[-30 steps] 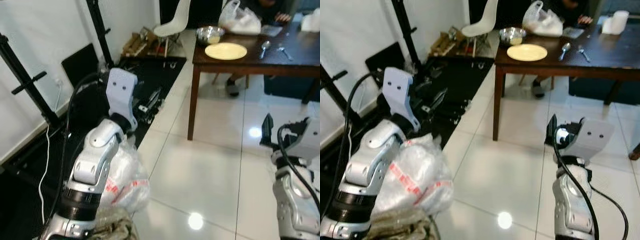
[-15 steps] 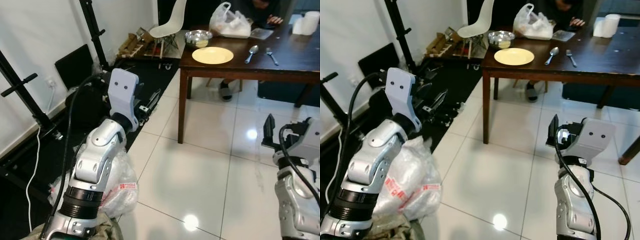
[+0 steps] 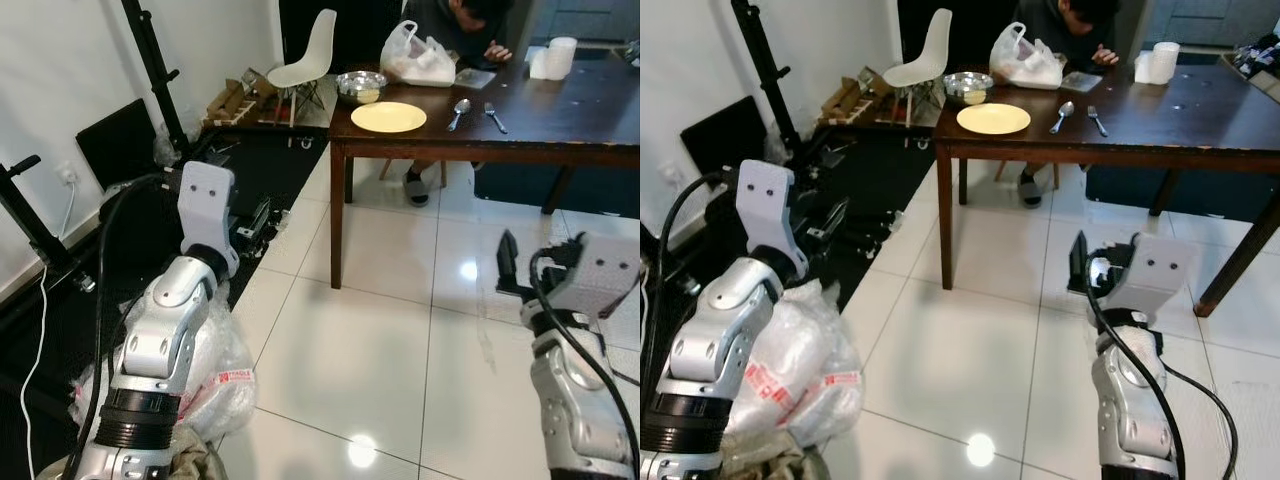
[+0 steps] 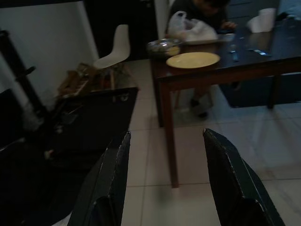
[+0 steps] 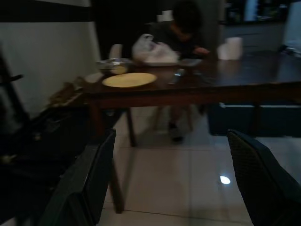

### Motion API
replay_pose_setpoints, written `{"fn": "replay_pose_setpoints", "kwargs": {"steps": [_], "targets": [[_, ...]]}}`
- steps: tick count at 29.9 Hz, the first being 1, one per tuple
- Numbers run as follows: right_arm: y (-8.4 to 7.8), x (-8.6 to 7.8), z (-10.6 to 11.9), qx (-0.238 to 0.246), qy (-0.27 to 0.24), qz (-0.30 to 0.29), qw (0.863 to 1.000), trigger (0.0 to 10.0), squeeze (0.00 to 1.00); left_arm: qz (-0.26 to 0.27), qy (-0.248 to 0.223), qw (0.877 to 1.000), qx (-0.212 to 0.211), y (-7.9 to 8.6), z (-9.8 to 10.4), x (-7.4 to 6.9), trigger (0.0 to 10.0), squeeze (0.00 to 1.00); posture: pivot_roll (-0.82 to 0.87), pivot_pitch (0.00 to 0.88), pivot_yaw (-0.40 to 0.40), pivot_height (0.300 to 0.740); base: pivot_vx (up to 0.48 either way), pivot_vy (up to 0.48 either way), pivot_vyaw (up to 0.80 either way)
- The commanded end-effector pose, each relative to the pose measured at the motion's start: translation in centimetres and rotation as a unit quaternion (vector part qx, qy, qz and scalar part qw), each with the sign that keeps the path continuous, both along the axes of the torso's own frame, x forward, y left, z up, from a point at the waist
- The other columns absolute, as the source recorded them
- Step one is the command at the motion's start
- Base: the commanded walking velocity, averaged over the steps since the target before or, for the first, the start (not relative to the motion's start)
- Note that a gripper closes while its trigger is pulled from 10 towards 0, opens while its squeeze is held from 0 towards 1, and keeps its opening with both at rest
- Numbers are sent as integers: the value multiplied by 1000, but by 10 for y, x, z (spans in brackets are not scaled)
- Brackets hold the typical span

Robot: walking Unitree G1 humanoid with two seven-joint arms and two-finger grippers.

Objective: Setting the table

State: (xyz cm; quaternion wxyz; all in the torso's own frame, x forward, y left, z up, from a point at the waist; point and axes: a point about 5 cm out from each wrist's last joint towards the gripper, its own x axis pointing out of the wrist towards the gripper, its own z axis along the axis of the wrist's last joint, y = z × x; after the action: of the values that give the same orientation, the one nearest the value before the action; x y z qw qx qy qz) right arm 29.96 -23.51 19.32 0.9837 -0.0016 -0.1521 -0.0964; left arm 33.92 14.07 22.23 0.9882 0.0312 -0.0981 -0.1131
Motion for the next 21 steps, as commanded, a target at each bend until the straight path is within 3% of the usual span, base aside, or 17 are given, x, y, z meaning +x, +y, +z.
{"fn": "replay_pose_setpoints", "kwargs": {"steps": [1, 5, 14, 21], "targets": [[2, 3, -5, 2, 16, 6, 1000, 10000, 0, 18, 6, 1000, 7, 9, -5, -1, 10000, 0, -83, 0, 97, 740, 0, 0, 0], [2, 2, -7, 3, 18, 7, 1000, 10000, 0, 15, 5, 1000, 11, 7, -5, -2, 10000, 0, -86, 0, 105, 740, 0, 0, 0], [5, -4, -16, 9, 29, 6, 1000, 10000, 0, 12, 1, 1000, 16, 3, -6, -1, 10000, 0, -95, 0, 107, 740, 56, -332, 0], [12, -6, -24, 11, 46, 22, 999, 10000, 0, 23, 17, 1000, 1, 10, -12, -3, 10000, 0, -88, 0, 79, 740, 0, 0, 0]]}}
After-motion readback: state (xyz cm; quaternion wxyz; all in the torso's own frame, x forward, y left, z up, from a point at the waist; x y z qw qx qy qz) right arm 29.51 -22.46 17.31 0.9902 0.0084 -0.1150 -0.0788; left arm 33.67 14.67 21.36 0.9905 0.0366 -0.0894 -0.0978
